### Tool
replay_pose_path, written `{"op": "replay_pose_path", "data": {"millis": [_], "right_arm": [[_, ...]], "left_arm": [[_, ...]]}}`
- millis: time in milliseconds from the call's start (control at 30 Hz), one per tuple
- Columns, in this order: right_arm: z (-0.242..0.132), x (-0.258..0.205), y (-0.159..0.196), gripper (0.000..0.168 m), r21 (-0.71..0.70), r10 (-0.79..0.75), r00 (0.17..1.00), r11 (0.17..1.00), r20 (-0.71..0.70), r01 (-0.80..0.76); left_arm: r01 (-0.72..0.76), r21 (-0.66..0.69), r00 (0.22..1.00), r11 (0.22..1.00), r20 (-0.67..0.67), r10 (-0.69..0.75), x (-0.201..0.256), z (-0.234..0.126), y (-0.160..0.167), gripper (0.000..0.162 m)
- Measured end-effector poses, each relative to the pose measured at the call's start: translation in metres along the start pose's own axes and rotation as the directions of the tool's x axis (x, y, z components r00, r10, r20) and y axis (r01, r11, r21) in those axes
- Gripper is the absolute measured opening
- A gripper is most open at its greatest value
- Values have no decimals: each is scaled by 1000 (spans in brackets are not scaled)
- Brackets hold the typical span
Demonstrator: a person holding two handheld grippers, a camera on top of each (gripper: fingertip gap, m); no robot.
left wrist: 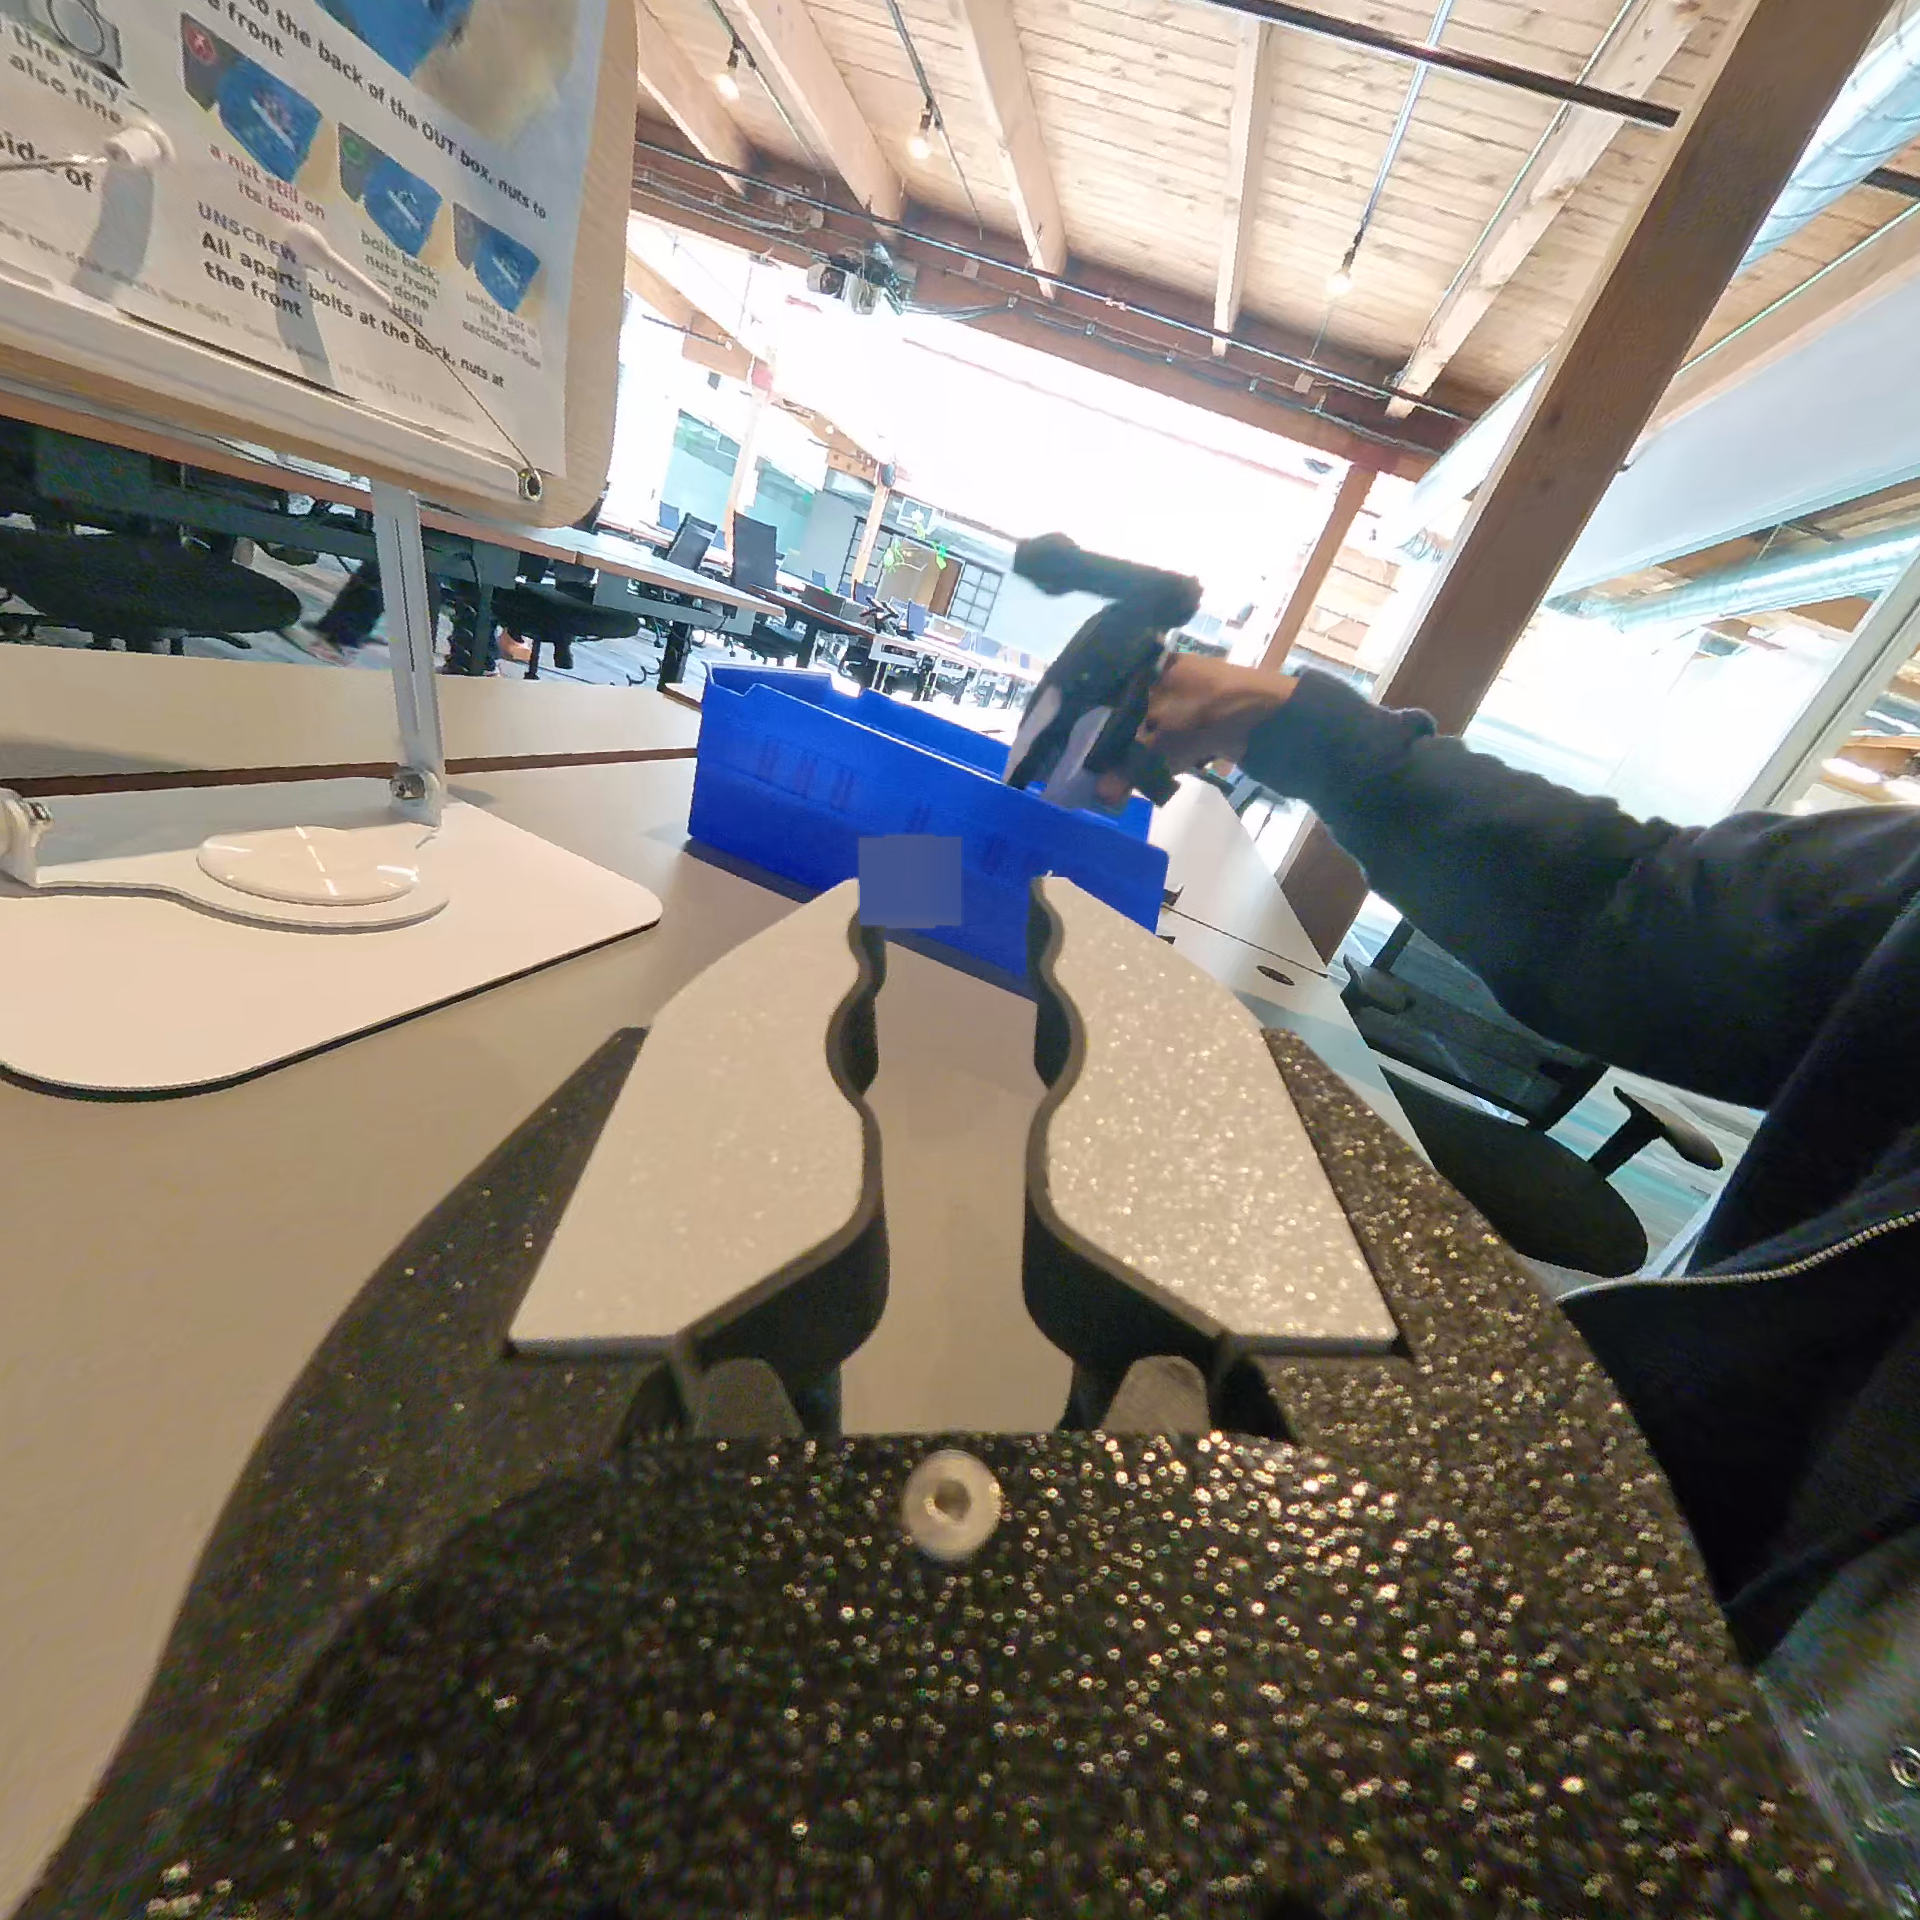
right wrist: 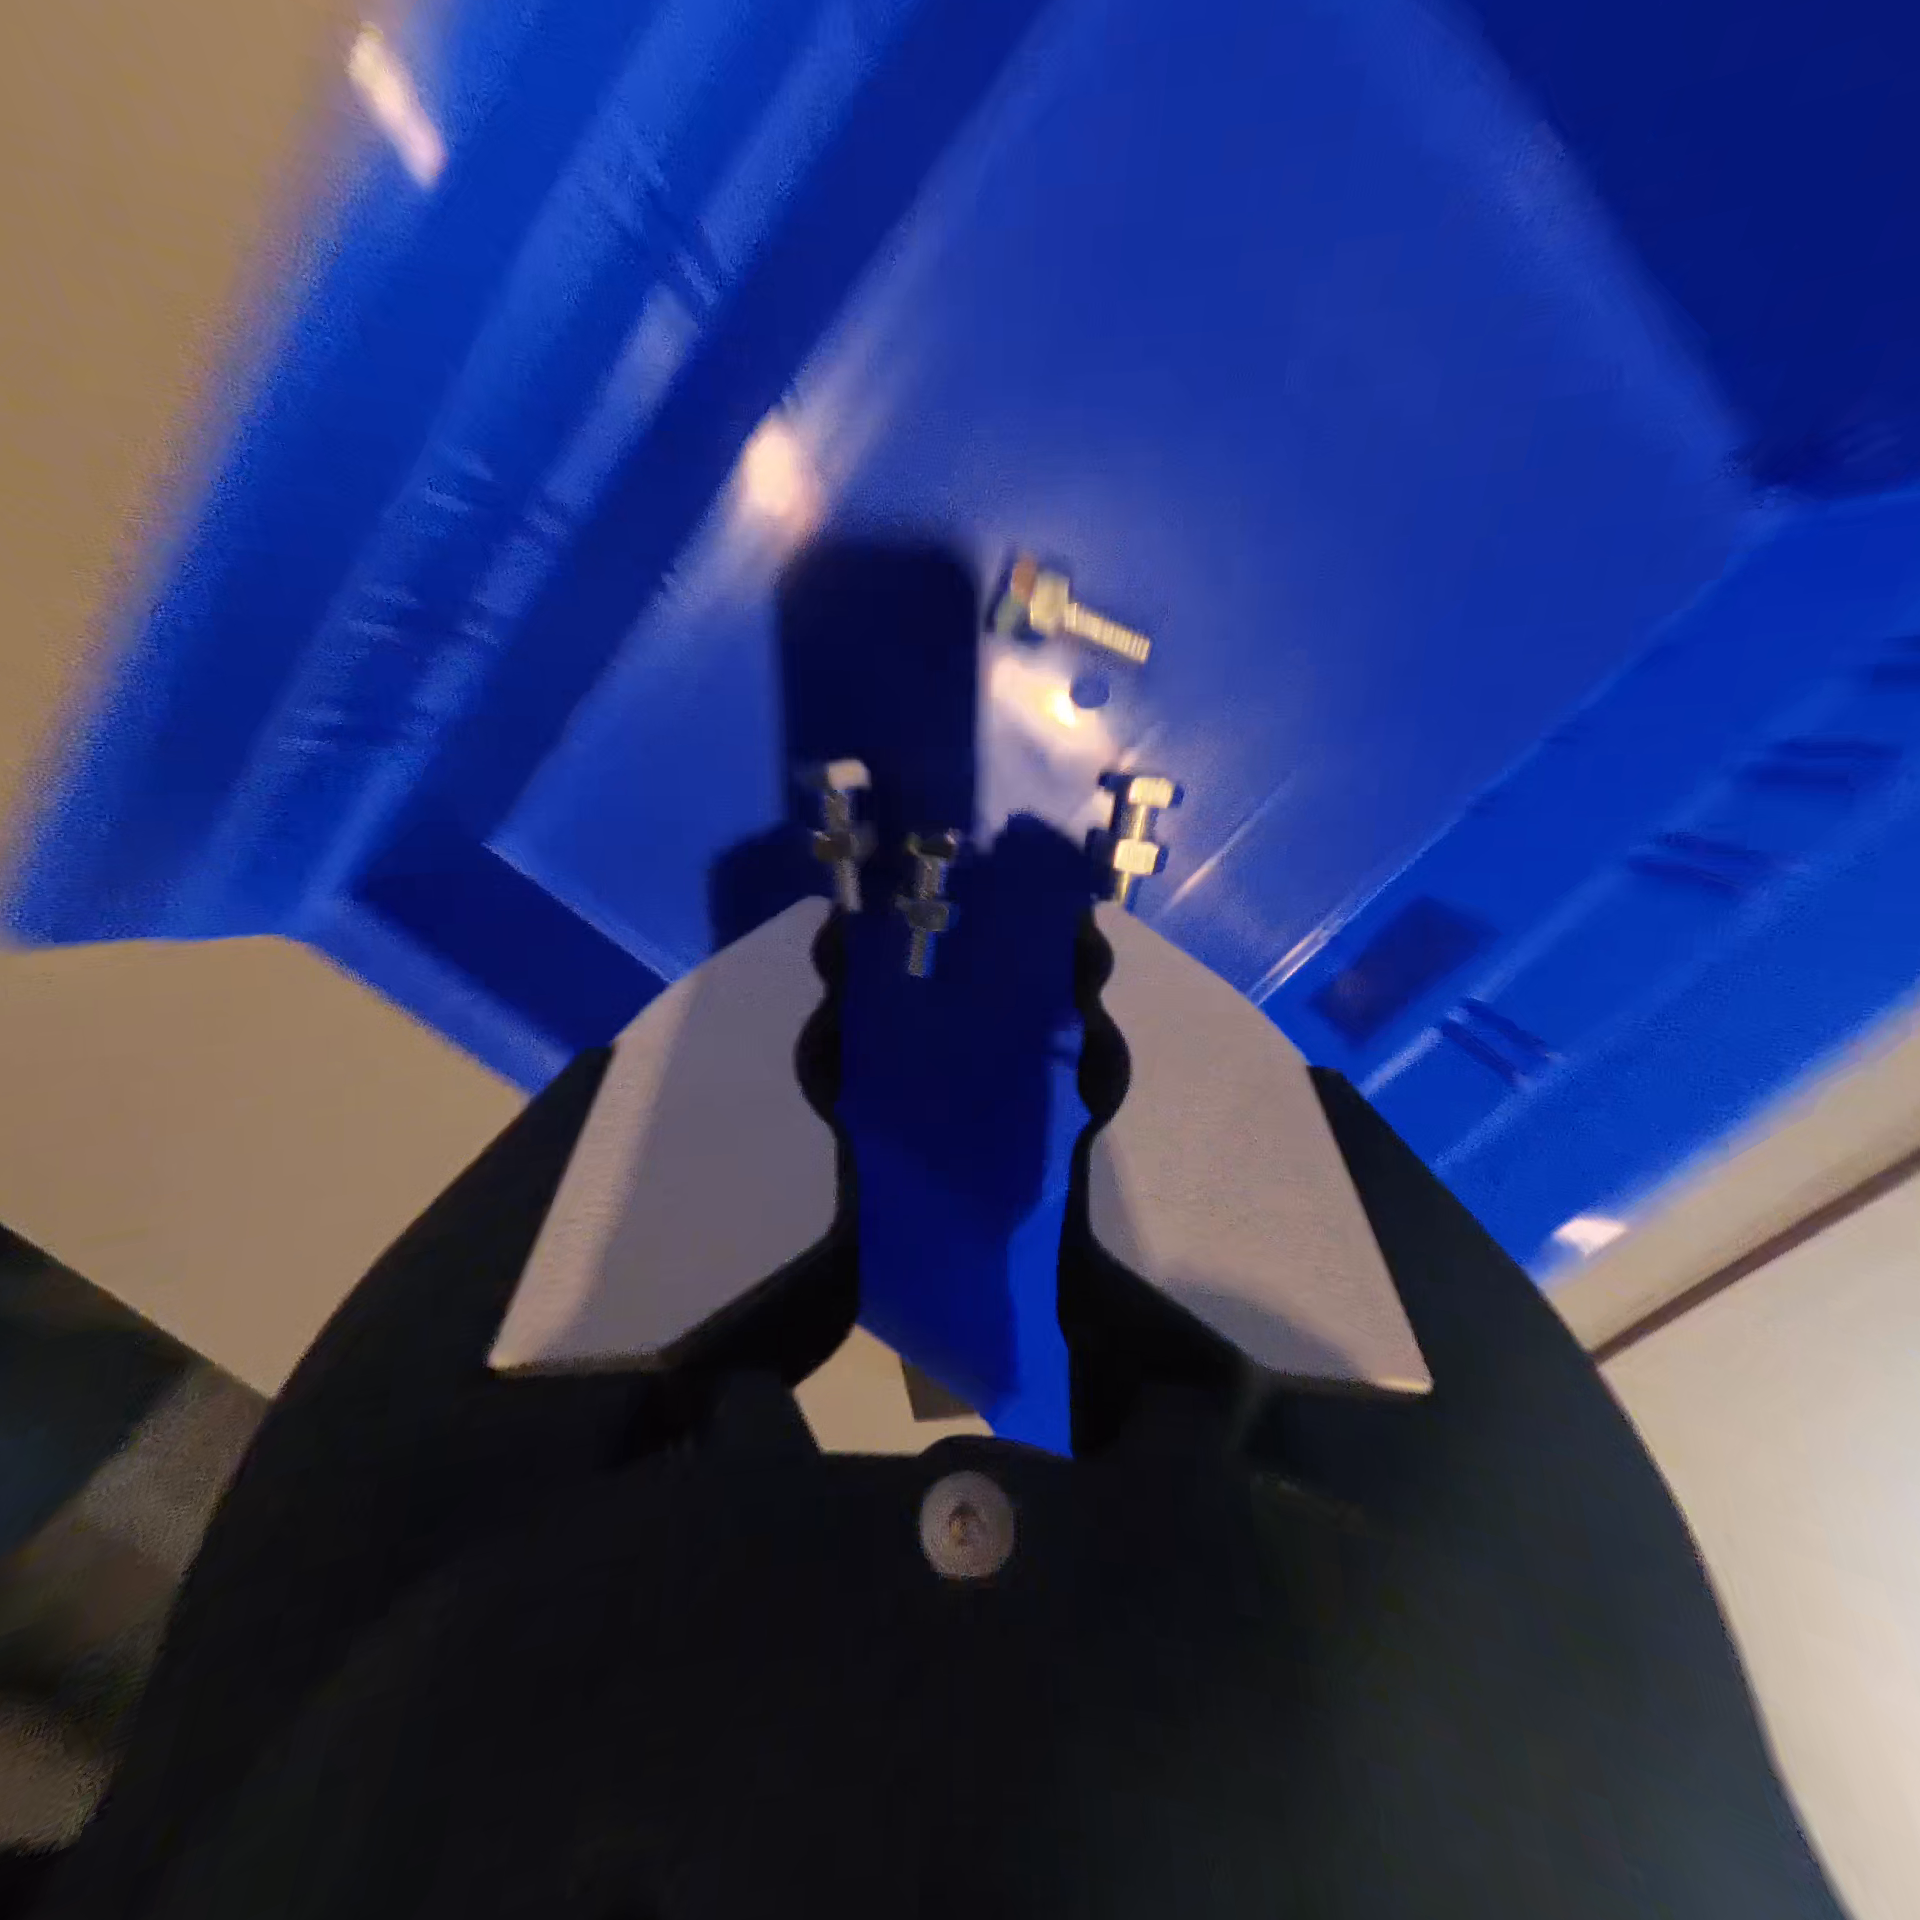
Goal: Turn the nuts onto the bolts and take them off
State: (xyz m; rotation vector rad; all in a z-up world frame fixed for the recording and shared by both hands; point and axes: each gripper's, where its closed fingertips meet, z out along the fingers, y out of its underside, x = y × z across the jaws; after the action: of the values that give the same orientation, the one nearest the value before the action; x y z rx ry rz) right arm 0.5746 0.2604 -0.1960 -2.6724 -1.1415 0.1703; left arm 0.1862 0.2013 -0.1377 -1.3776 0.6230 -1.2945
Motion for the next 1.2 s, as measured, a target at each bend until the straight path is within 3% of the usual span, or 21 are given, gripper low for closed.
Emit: {"op": "replay_pose_path", "data": {"millis": [100, 167, 233, 300, 367, 467, 567, 633, 667, 767, 833, 900, 1067, 1200], "right_arm": [[-46, -24, -20, 59, 292, -11, 999, 956, 42, -2], [-86, -56, -36, 64, 533, -72, 995, 846, 64, 27], [-127, -95, -46, 70, 746, -140, 989, 663, 53, 54], [-167, -136, -50, 72, 902, -209, 978, 425, 14, 78], [-196, -172, -47, 74, 980, -233, 972, 188, -22, 68], [-212, -203, -44, 103, 998, -195, 979, -55, -53, 43], [-192, -219, -53, 120, 997, -172, 982, -46, -73, 66], [-185, -225, -60, 121, 998, -165, 985, -52, -51, 43], [-189, -228, -61, 111, 997, -168, 985, -83, -21, 7], [-206, -235, -56, 42, 977, -250, 968, -199, 27, -78], [-221, -230, -51, 32, 949, -204, 978, -315, -42, -25], [-228, -223, -51, 32, 935, -141, 987, -354, -80, 25], [-213, -210, -69, 52, 972, -77, 997, -235, -29, 10], [-197, -211, -82, 61, 992, -61, 997, -124, -45, 37]], "left_arm": [[-12, 1, 1000, 1000, -5, 12, 2, 0, 0, 25], [-25, -1, 1000, 1000, -3, 25, 3, 1, 0, 28], [-50, 8, 999, 999, 0, 50, 4, 2, -1, 31], [-101, 21, 995, 995, 9, 101, 8, 3, -3, 39], [-188, 12, 982, 982, 36, 187, 11, 6, -2, 49], [-338, -18, 937, 941, 90, 338, 18, 11, 0, 70], [-465, -31, 871, 885, 167, 463, 26, 13, -6, 90], [-526, -10, 830, 851, 215, 515, 36, 10, -15, 95], [-553, 8, 810, 833, 237, 536, 42, 7, -20, 96], [-623, 52, 752, 780, 312, 580, 57, -6, -32, 93], [-661, 70, 714, 747, 364, 598, 66, -17, -39, 87], [-673, 75, 695, 735, 405, 594, 73, -26, -41, 83], [-633, 48, 707, 773, 445, 551, 82, -45, -41, 79], [-653, 20, 669, 757, 485, 564, 84, -60, -49, 88]]}}
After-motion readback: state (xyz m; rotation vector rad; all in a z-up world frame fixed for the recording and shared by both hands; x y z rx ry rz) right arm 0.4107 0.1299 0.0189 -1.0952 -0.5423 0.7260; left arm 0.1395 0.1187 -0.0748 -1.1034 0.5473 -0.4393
